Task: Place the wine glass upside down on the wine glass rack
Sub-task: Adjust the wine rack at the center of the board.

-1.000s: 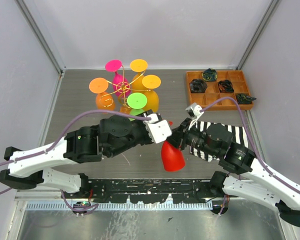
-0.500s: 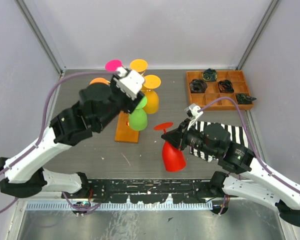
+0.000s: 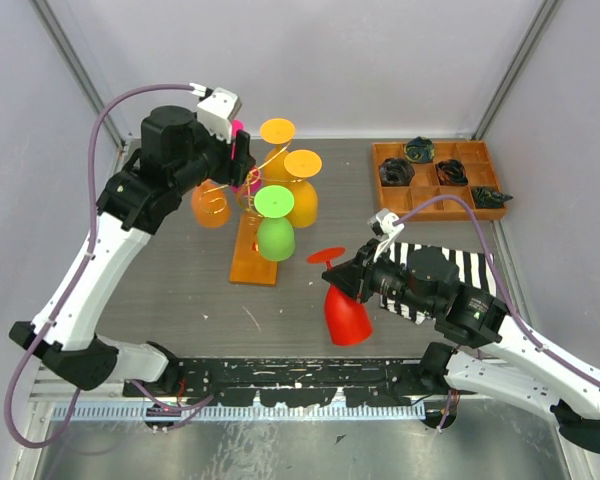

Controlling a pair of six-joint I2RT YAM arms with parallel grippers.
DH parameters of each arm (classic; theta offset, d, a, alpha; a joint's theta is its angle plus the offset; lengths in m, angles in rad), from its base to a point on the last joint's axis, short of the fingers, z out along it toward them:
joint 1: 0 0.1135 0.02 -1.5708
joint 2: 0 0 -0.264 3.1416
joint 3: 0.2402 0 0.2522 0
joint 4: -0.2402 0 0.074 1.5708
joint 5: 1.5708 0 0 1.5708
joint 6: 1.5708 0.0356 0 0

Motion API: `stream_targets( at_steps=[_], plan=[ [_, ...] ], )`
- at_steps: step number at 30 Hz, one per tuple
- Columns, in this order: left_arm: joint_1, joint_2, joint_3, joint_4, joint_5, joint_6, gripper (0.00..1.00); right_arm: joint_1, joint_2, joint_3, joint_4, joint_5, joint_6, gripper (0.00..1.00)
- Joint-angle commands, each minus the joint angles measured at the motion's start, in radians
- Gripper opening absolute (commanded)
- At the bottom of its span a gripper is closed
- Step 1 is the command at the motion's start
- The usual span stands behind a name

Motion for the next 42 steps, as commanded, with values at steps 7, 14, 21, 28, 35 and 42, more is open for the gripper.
stream_targets(
  at_steps=[7, 14, 21, 28, 35, 42],
  plan=[
    [0.105, 0.069, -0.007, 0.013, 0.306, -0.013, 0.54, 0.005, -0.013, -0.001, 0.041, -0.013, 0.004, 0.01],
    [0.109, 0.073, -0.038, 0.017, 0.297, 0.022, 0.56, 0.005, -0.015, -0.008, 0.041, -0.011, 0.005, 0.01],
    [0.111, 0.087, -0.05, 0.0, 0.295, 0.051, 0.52, 0.006, -0.004, 0.01, 0.045, -0.013, 0.014, 0.01],
    [0.121, 0.079, -0.082, 0.0, 0.275, 0.071, 0.48, 0.006, 0.015, 0.006, 0.06, -0.019, 0.021, 0.01],
    [0.124, 0.061, -0.112, 0.019, 0.271, 0.073, 0.33, 0.006, 0.024, 0.001, 0.085, -0.027, 0.036, 0.01],
    [0.125, 0.054, -0.101, 0.035, 0.278, 0.051, 0.19, 0.006, 0.02, 0.001, 0.087, -0.008, 0.031, 0.01]
  ],
)
